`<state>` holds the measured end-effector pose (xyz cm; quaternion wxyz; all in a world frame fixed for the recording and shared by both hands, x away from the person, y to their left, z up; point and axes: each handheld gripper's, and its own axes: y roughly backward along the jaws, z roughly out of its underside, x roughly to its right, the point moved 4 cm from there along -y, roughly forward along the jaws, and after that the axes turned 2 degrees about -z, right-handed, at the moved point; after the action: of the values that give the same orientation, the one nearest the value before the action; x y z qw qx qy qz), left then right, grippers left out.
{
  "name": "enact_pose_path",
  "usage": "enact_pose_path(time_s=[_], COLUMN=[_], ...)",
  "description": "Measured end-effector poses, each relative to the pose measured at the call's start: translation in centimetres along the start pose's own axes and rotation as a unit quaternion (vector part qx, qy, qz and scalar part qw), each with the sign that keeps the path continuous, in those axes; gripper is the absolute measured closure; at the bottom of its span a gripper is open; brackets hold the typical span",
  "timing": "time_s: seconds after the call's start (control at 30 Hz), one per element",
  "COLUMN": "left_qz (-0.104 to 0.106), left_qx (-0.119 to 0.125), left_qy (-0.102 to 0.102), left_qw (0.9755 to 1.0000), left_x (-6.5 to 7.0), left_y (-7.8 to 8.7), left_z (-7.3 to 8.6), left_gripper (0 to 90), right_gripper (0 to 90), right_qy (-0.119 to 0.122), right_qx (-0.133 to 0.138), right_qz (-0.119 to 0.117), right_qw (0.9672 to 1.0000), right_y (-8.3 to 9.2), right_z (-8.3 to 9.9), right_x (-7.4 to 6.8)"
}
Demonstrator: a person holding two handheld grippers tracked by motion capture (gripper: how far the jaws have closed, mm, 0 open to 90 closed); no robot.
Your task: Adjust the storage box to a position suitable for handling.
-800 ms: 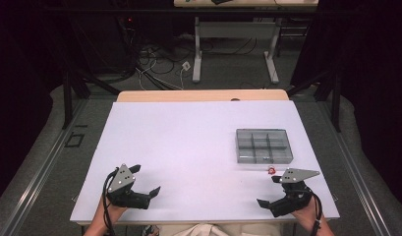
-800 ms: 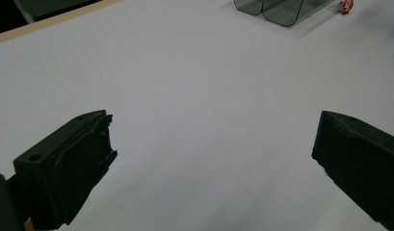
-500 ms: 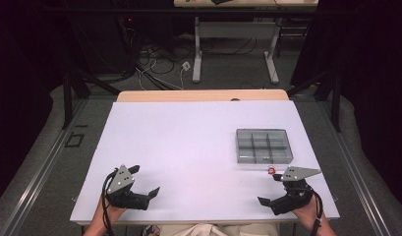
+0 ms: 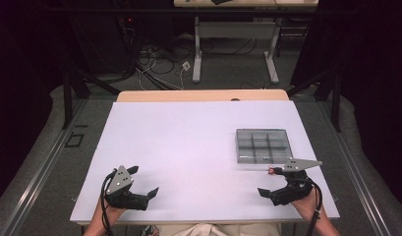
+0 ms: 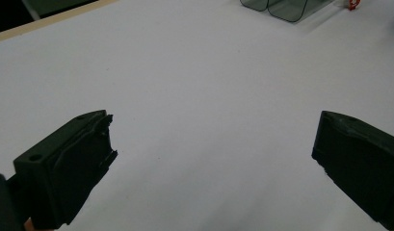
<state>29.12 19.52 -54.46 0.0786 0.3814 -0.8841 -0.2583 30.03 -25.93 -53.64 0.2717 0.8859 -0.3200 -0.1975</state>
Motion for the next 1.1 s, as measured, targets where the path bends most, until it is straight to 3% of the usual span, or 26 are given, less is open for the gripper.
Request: enact_pose_path(time_s=[0.27, 0.77, 1.1], left_qz=[0.001, -0.002, -0.002], left_qx=[0.0, 0.002, 0.0], left_qy=[-0.003, -0.006, -0.007], left_qw=[1.0, 1.0, 1.0], left_x=[0.0, -0.1, -0.1], left_y=[-0.2, -0.2, -0.1], left_z=[0.0, 0.0, 0.0], left_gripper=[0.0, 0.0, 0.0], right_gripper=[0.0, 0.0, 0.0], right_qy=[0.012, -0.007, -0.029], right_qx=[-0.003, 0.022, 0.011], right_qz=[0.015, 0.042, 0.058], right_qw=[0.9998, 0.9988, 0.9979], right_y=[0.2, 0.9, 0.6], right_z=[-1.1, -4.1, -4.7], right_x=[0.7, 4.3, 7.2])
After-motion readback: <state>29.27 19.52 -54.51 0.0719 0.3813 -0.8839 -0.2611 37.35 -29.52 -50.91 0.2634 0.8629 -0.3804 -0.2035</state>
